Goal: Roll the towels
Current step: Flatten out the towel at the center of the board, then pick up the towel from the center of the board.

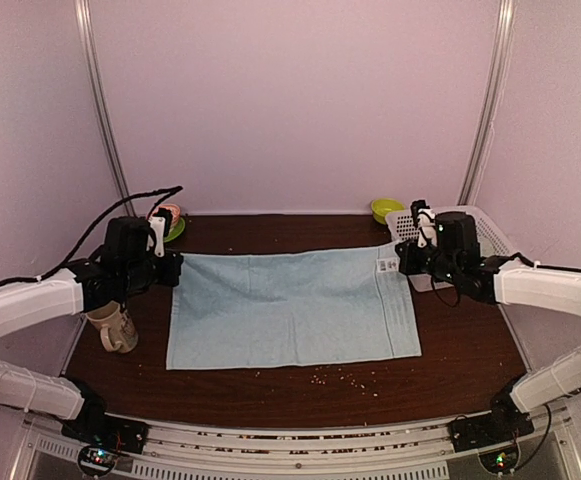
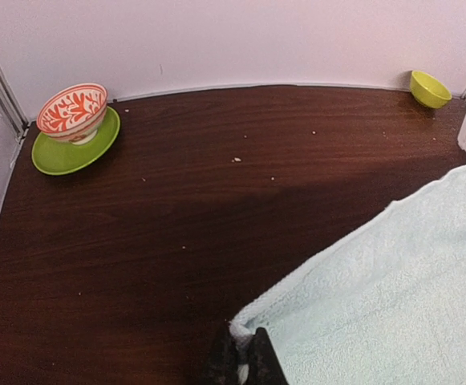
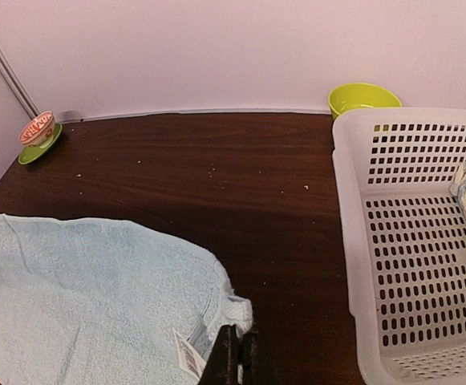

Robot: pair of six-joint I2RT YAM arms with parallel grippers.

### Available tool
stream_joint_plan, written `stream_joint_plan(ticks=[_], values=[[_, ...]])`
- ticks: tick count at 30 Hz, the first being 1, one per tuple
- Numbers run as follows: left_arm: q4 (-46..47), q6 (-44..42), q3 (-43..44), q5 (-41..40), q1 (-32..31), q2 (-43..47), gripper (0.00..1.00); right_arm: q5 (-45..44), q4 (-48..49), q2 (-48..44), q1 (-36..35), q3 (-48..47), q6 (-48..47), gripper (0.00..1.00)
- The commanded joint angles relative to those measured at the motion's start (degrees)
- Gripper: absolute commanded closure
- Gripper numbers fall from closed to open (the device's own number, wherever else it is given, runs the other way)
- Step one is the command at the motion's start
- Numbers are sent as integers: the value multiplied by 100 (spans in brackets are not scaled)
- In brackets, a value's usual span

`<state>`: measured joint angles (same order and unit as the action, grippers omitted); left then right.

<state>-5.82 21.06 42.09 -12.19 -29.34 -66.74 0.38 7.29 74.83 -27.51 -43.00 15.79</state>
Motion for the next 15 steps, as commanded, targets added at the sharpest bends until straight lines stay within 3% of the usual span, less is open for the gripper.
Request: stream_joint_plan(ticks=[1, 8, 15], values=[[356, 107, -296, 253, 32, 233, 100, -49, 305, -309, -137, 285, -94, 100], [605, 113, -464, 103, 176, 556, 100, 255, 1146, -312, -191, 562, -189, 100], [730, 257, -755, 718, 190, 970, 100, 544, 921, -797, -287, 726, -244, 100]])
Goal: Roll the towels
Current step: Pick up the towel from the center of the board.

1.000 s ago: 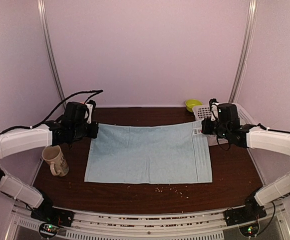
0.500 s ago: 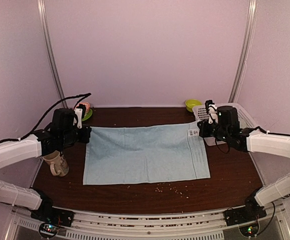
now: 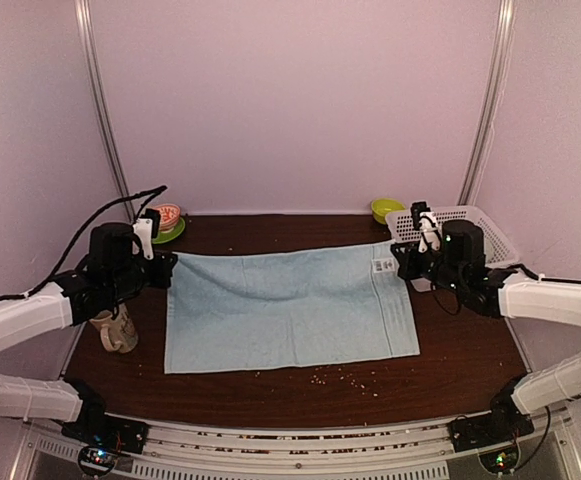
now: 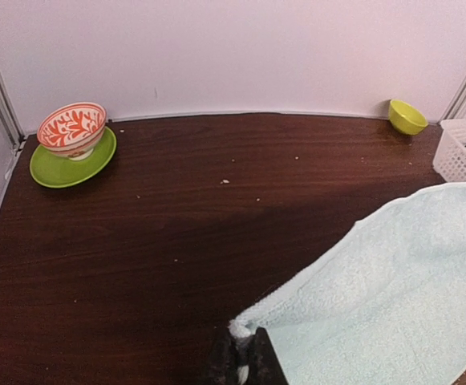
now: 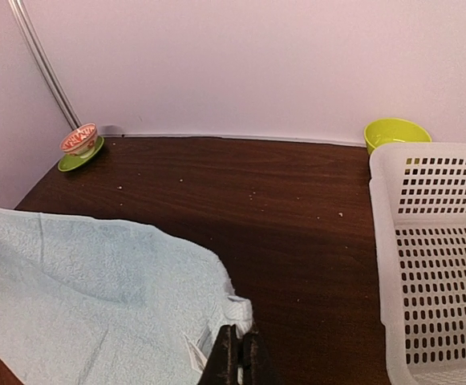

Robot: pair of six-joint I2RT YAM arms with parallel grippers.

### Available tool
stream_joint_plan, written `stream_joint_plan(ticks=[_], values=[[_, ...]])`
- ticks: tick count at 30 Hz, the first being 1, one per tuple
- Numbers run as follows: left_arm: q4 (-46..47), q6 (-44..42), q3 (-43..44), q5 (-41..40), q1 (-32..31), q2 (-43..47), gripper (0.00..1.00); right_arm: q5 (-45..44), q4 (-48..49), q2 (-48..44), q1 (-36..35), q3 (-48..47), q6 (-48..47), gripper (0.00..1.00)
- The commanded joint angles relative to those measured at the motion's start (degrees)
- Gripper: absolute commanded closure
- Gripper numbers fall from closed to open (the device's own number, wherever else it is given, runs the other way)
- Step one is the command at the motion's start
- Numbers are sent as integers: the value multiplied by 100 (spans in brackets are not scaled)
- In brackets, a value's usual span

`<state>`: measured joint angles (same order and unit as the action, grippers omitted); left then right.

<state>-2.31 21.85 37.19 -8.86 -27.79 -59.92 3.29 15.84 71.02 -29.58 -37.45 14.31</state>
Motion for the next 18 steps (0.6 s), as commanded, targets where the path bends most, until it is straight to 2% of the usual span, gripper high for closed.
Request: stream_joint_plan(ticks=[1, 9, 18], values=[[353, 244, -338, 436, 37, 375, 100, 285, -37, -509, -90, 227, -84, 100], [397, 783, -1247, 684, 31, 1066, 100, 377, -476, -1203, -99, 748, 163, 100], [249, 921, -1548, 716, 32, 1339, 100, 505, -546, -1405, -140, 1073, 325, 100]])
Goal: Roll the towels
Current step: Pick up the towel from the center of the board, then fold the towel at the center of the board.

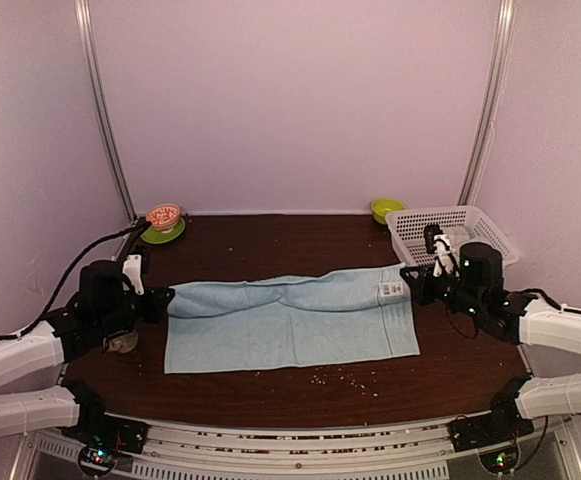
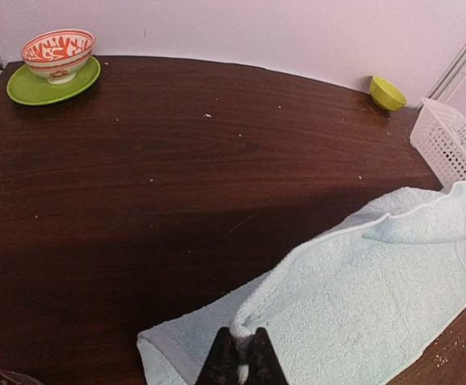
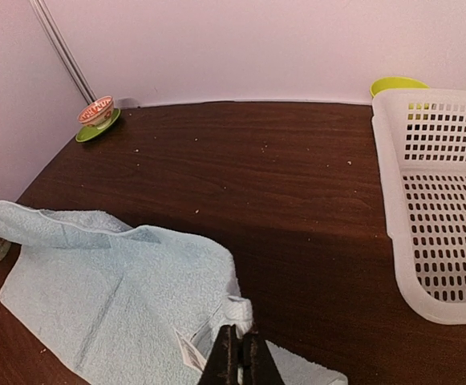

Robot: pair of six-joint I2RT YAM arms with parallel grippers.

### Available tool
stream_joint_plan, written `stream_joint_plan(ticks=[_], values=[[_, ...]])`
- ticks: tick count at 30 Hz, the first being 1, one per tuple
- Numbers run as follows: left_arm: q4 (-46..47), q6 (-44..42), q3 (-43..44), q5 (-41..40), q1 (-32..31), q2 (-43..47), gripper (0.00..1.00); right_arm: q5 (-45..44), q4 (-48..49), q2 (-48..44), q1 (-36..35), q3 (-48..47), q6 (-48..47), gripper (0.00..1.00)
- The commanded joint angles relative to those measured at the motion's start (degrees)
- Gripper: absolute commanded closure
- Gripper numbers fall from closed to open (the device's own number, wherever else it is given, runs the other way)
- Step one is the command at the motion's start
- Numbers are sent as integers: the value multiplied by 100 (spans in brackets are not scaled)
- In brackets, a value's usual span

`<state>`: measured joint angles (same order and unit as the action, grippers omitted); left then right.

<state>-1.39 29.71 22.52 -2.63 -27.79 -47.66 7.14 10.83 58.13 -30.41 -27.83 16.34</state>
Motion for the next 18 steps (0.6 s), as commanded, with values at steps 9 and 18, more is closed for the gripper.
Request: stream_joint_plan(ticks=[9, 18], values=[[442, 128, -148, 686, 36, -187, 100, 139, 167, -4, -119, 375, 271, 100], [534, 112, -144, 666, 37, -206, 100, 219, 363, 19, -213, 580, 326, 100]])
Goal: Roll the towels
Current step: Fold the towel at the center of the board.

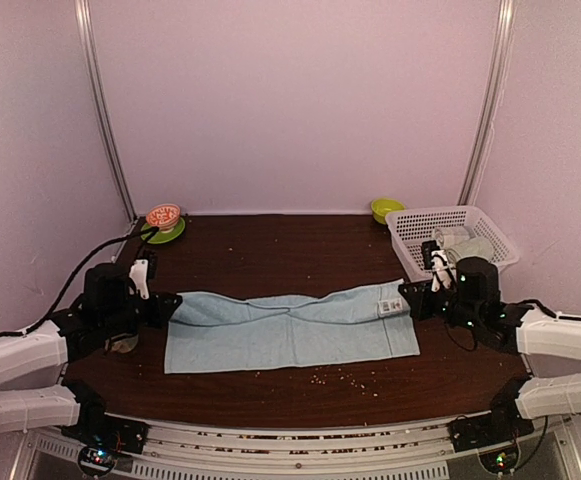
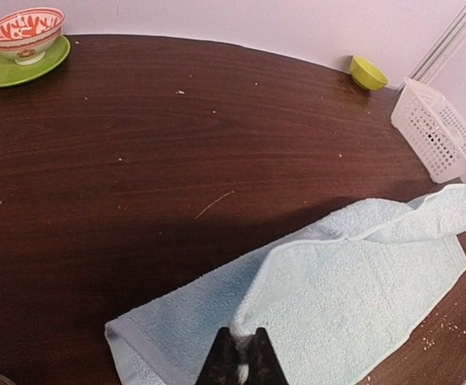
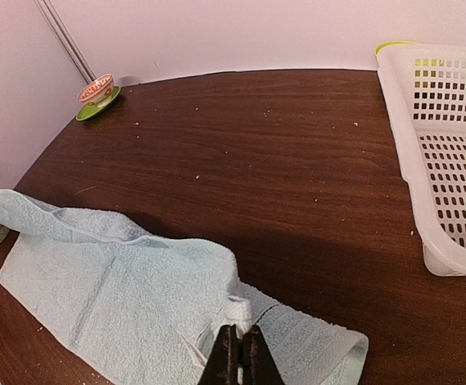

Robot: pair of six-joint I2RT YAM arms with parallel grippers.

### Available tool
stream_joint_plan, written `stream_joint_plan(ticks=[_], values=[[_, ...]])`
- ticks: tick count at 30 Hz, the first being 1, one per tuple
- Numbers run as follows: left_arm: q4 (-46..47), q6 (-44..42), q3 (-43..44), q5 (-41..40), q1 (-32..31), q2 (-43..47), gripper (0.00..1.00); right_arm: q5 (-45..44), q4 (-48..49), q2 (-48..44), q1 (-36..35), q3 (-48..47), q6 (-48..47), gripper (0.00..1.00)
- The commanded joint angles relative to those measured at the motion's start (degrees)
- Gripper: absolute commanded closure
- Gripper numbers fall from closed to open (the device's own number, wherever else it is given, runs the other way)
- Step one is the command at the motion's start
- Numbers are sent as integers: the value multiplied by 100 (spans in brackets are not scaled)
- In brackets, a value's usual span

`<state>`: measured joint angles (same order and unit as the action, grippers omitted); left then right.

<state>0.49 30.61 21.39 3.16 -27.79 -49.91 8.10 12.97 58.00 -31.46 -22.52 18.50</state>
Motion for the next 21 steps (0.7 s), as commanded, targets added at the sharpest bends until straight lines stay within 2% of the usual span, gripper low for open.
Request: stream_joint_plan(ticks=[1, 12, 21], values=[[326, 16, -23, 121, 30, -12, 100, 148, 55, 43, -167, 54, 140, 100], [280, 42, -66, 749, 24, -600, 100, 99, -1165, -117, -683, 153, 941, 100], [-298, 159, -78, 685, 19, -299, 100, -201, -2424, -489, -712, 6, 1194, 100]])
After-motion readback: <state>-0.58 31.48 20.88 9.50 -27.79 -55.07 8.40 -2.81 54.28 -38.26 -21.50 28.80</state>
